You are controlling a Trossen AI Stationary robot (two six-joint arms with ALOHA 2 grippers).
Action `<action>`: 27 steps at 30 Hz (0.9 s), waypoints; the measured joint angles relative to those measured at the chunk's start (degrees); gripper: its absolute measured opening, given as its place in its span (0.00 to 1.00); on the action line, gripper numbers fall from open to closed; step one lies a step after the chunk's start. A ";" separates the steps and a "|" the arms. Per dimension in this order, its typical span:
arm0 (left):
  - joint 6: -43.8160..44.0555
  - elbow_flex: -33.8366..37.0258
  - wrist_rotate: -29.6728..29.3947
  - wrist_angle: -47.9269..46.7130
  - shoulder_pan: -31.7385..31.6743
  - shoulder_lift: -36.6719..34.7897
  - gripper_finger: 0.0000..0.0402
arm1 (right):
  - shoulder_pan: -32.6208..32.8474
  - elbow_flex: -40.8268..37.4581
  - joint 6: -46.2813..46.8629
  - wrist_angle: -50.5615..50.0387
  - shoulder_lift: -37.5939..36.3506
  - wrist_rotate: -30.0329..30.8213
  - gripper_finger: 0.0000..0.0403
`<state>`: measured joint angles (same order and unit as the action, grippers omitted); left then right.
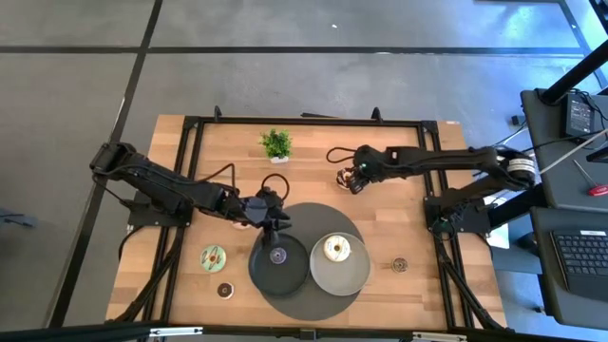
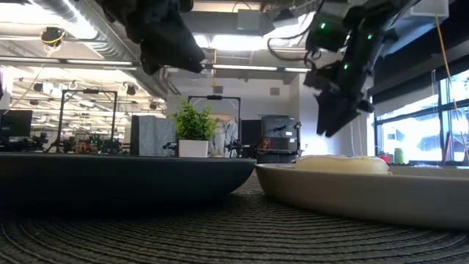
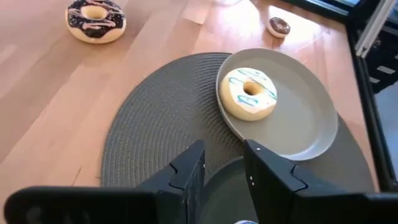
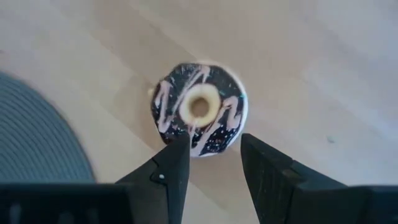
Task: Pick & Place donuts
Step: Put the large black donut on the gray plate
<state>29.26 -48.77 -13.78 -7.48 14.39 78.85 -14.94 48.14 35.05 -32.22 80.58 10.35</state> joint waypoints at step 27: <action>1.16 0.00 -3.76 -0.01 0.00 0.05 0.27 | -2.25 -0.02 3.66 6.64 10.33 -2.73 0.48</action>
<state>30.41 -48.77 -17.54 -7.49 14.39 78.89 -17.19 48.12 38.71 -25.58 90.91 7.63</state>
